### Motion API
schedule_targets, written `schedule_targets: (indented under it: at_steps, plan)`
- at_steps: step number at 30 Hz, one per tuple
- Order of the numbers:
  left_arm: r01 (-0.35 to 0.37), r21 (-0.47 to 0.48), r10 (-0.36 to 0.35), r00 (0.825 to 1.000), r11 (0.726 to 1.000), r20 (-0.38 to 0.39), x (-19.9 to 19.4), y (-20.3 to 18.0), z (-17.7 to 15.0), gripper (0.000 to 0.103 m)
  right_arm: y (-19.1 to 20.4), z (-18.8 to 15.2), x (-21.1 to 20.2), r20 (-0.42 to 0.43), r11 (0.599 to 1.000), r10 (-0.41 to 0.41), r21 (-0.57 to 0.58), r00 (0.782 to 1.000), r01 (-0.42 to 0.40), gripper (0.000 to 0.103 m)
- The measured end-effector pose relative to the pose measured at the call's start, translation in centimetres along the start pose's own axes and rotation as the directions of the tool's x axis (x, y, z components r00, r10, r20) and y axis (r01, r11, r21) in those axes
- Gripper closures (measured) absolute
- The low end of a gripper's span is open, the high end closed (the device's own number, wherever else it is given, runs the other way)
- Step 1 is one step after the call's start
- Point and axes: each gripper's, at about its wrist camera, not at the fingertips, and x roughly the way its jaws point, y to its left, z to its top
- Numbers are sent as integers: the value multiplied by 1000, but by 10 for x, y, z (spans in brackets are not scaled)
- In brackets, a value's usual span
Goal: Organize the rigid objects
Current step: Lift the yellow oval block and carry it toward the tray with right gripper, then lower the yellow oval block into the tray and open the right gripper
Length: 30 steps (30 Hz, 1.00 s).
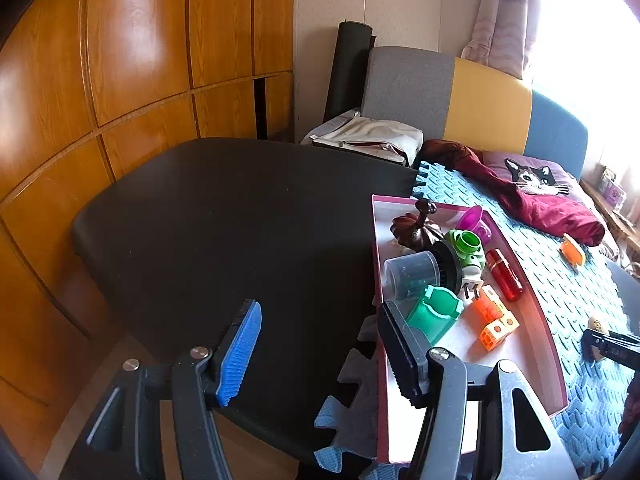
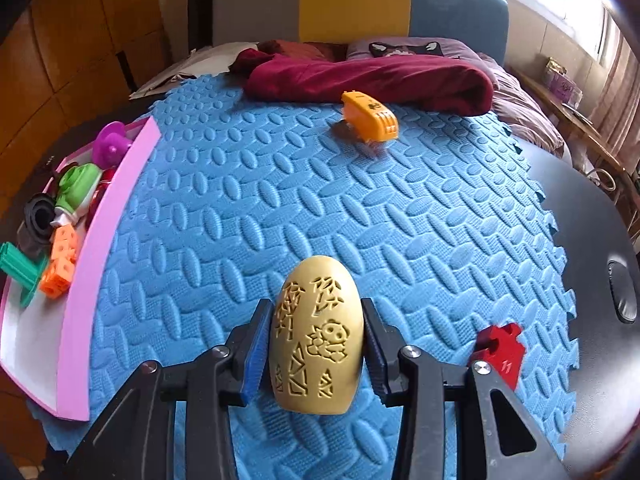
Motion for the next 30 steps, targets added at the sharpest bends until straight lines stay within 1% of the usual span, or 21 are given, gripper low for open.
schedule_targets:
  at_steps: [7, 11, 14, 18, 21, 25, 28, 30]
  plan:
    - [0, 4, 0, 1000, 1000, 0, 1, 2, -2, 42, 15, -5, -9, 11, 997, 75, 31, 997, -76, 61]
    - [-5, -1, 5, 1000, 1000, 3, 2, 3, -1, 42, 35, -2, -25, 52, 992, 127, 14, 991, -128, 61]
    - [-8, 0, 8, 1000, 1000, 2, 2, 4, -2, 42, 60, 4, -41, 85, 983, 181, -35, 980, -179, 61]
    - [-8, 0, 8, 1000, 1000, 3, 3, 4, -2, 42, 98, 7, -55, 99, 966, 244, -109, 965, -234, 61]
    - [-10, -5, 10, 1000, 1000, 6, 3, 5, -1, 42, 126, 7, -62, 92, 947, 294, -158, 951, -278, 60]
    - [-13, -10, 13, 1000, 1000, 6, 3, 7, -1, 42, 171, 4, -66, 62, 913, 351, -242, 934, -327, 60]
    - [-15, -14, 15, 1000, 1000, 7, 3, 9, 0, 42, 198, 1, -64, 43, 897, 362, -289, 931, -335, 60]
    - [-19, -15, 19, 1000, 1000, 9, 2, 10, 0, 42, 209, 0, -61, 32, 892, 362, -303, 932, -336, 60]
